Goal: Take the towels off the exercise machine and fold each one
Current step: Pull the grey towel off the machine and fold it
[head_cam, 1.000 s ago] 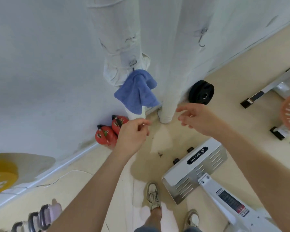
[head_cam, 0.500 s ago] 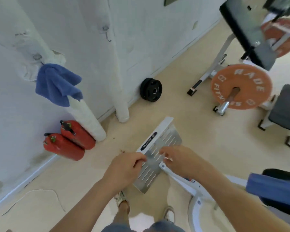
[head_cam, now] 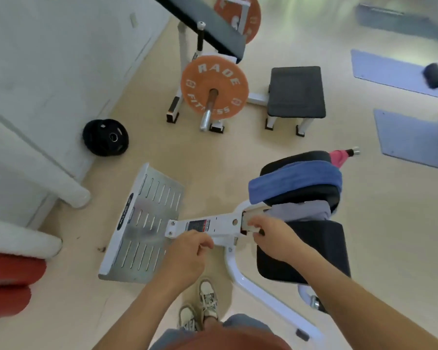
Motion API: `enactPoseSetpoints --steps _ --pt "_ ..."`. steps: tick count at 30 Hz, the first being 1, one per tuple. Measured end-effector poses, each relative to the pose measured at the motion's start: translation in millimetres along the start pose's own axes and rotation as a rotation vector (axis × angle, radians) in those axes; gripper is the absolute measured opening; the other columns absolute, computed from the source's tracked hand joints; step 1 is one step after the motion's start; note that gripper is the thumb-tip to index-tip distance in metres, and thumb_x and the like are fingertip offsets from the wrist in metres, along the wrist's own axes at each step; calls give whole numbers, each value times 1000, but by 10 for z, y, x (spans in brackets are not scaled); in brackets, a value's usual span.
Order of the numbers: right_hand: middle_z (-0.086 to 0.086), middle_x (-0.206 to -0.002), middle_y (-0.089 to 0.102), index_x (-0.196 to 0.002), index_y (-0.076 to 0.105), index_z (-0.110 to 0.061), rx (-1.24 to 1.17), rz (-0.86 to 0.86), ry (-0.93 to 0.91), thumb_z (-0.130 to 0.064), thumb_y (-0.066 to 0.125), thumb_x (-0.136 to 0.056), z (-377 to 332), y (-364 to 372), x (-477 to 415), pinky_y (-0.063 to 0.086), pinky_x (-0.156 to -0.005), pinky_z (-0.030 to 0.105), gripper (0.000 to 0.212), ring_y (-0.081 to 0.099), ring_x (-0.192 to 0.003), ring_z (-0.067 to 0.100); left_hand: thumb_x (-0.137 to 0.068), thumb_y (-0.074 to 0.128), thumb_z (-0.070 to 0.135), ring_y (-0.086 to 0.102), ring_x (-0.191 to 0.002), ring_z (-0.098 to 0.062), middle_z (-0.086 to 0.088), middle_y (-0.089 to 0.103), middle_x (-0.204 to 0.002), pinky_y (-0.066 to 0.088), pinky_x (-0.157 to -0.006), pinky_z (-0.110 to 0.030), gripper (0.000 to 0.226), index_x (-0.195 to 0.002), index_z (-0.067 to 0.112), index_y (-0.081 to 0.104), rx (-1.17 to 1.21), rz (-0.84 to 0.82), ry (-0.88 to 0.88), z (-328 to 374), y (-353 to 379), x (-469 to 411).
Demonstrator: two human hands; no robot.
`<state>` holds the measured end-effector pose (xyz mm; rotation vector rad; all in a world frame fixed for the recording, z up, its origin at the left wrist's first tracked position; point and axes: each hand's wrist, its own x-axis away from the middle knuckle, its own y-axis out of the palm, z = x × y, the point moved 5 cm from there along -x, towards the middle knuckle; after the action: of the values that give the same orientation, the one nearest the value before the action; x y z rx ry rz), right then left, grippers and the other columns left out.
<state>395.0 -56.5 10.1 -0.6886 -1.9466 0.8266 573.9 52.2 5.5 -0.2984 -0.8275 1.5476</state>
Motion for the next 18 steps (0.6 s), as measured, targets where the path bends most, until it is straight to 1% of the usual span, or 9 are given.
enactPoseSetpoints --steps 1,3,5,8,11,12,14,16,18 --pt "-1 -129 61 -130 55 -22 -4 48 39 -15 49 -93 173 -40 99 47 -95 29 37 57 -114 18 -82 47 8 55 -89 -6 16 60 -91 37 -75 -11 30 -91 27 69 21 -28 4 43 134 -35" --pt "0 -131 59 -132 54 -21 -13 131 110 -15 51 -91 511 -110 264 43 -101 31 41 53 -120 20 -88 50 9 57 -91 -6 15 62 -95 41 -80 -18 29 -100 27 69 47 -95 17 140 416 -120" --pt "3 -135 56 -136 50 -18 -24 153 160 -14 54 -89 813 -156 376 40 -104 32 47 50 -123 22 -91 51 10 55 -91 -5 14 62 -98 42 -82 -19 28 -106 26 68 54 -141 8 249 677 -160" --pt "6 -142 49 -141 43 -16 -81 195 224 -13 55 -88 1238 -253 464 36 -107 34 54 44 -129 24 -93 49 15 54 -87 -3 13 64 -99 39 -74 -13 26 -109 28 65 78 -175 -3 410 973 -205" --pt "8 -138 50 -142 40 -17 -154 243 276 -12 52 -89 1671 -348 381 40 -99 36 54 48 -123 27 -94 46 19 57 -82 -3 14 65 -96 37 -66 -10 27 -114 32 60 66 -194 5 607 1221 -394" --pt "9 -135 52 -141 41 -18 -169 255 273 -13 51 -90 1809 -366 308 43 -95 37 52 51 -118 27 -95 46 20 57 -80 -4 14 65 -96 38 -66 -11 27 -115 32 60 47 -195 7 694 1310 -493" --pt "8 -136 52 -140 42 -19 -182 271 250 -15 49 -91 2070 -389 103 45 -93 37 49 51 -118 27 -96 46 21 59 -88 -6 12 67 -103 42 -75 -17 27 -115 29 62 20 -164 -3 885 1479 -738" --pt "6 -143 45 -141 41 -17 -140 284 205 -18 48 -93 2309 -420 -139 41 -100 37 49 42 -129 26 -95 47 19 60 -96 -10 11 67 -106 44 -84 -23 26 -111 26 66 30 -105 -12 1099 1656 -1014" --pt "5 -145 40 -141 41 -15 -103 291 167 -23 49 -94 2515 -430 -385 37 -106 39 49 34 -134 26 -94 49 16 59 -94 -9 10 66 -104 43 -83 -22 26 -110 25 67 69 -77 -64 1286 1860 -1312"
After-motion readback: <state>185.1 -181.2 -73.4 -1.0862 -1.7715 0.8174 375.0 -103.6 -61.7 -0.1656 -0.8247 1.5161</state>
